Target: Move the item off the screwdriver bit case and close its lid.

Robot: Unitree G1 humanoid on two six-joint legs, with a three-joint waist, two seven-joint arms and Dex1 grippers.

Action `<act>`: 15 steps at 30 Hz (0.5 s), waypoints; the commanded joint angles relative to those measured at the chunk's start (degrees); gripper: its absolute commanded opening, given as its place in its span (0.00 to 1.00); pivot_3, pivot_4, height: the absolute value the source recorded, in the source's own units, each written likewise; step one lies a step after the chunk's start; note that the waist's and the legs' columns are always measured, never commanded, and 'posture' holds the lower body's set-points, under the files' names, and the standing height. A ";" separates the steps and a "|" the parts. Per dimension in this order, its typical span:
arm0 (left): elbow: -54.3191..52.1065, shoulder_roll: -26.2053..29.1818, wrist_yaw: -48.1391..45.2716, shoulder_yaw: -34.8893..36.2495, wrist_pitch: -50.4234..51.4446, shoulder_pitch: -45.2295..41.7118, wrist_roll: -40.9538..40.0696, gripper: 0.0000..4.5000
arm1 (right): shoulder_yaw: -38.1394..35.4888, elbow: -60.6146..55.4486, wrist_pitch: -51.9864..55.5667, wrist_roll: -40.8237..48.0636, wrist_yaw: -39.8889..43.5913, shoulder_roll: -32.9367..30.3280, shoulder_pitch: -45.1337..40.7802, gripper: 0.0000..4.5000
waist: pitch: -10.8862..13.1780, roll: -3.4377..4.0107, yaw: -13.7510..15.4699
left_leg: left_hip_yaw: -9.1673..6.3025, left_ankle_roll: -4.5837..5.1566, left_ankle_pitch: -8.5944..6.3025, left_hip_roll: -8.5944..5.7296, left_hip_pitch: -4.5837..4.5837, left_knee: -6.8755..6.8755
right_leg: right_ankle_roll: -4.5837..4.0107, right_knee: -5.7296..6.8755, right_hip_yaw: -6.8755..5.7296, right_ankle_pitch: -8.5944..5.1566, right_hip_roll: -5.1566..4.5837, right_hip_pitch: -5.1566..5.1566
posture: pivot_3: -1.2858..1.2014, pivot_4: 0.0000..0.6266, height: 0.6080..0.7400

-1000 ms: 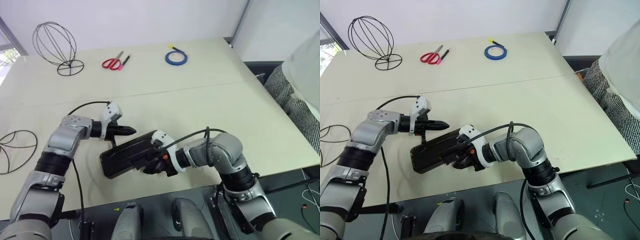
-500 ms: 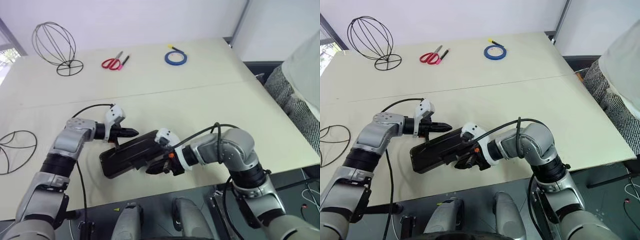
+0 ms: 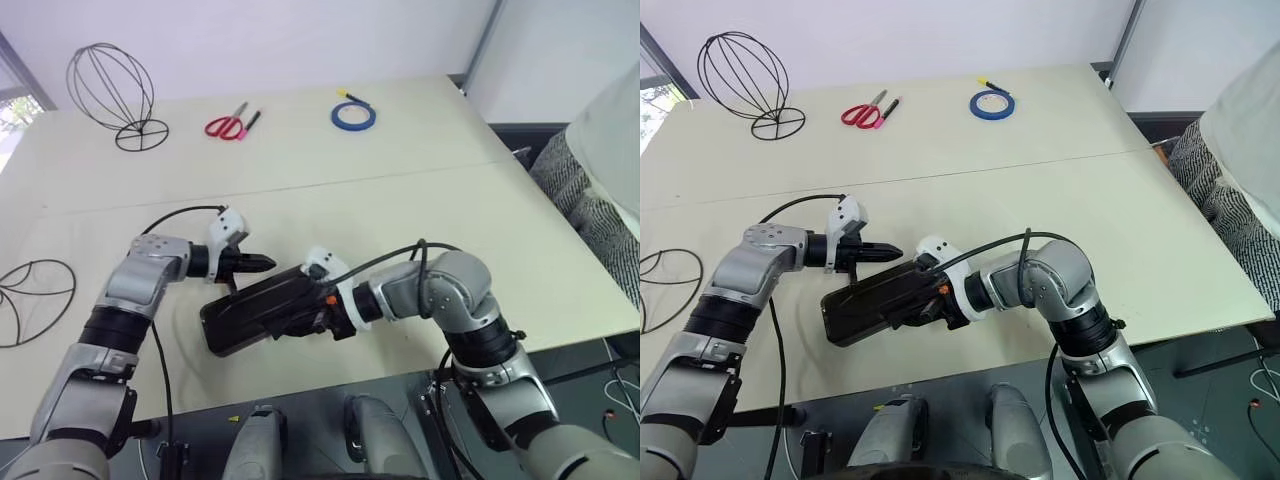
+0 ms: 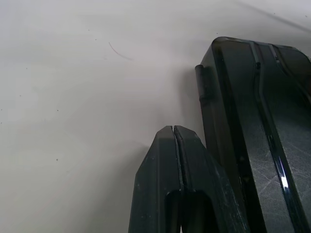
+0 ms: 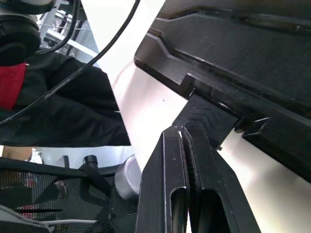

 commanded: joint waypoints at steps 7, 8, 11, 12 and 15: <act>-2.69 0.95 0.58 2.55 0.54 0.40 -0.54 0.00 | 6.93 1.84 -6.95 -5.17 -0.93 -1.45 0.82 0.02 | 0.00 0.00 -0.02 | 0.00 0.00 0.00 0.00 0.00 0.00 | 0.00 0.00 0.00 0.00 0.00 0.00 | 0.52 0.24 1.00; -2.78 0.99 0.56 2.59 0.60 0.45 -0.56 0.00 | 7.30 2.24 -7.43 -5.69 -1.10 -1.33 0.92 0.02 | 0.00 0.00 -0.01 | 0.00 0.00 0.00 0.00 0.00 0.01 | 0.00 0.00 0.00 0.00 0.00 0.00 | 0.52 0.24 1.00; -3.12 1.26 0.34 2.62 0.85 0.70 -0.63 0.00 | 7.86 3.49 -8.60 -7.31 -2.00 -0.80 1.08 0.02 | 0.00 0.00 -0.01 | 0.01 0.00 0.00 0.00 0.00 0.01 | 0.00 0.00 0.00 0.00 0.00 0.00 | 0.52 0.24 1.00; -3.28 1.32 0.31 2.60 0.95 0.80 -0.64 0.00 | 7.85 3.59 -8.76 -7.56 -2.14 -0.75 1.13 0.02 | 0.00 0.00 -0.06 | 0.00 0.00 0.00 0.00 0.00 0.01 | 0.00 0.00 0.00 0.00 0.00 0.00 | 0.52 0.24 1.00; -3.33 1.42 0.08 2.36 0.98 0.85 -0.54 0.00 | 6.94 3.37 -8.72 -7.73 -2.41 -0.56 0.88 0.02 | 0.00 0.00 -0.06 | -0.01 0.00 0.00 0.01 0.02 0.00 | 0.00 0.01 0.00 0.00 0.02 0.00 | 0.52 0.24 1.00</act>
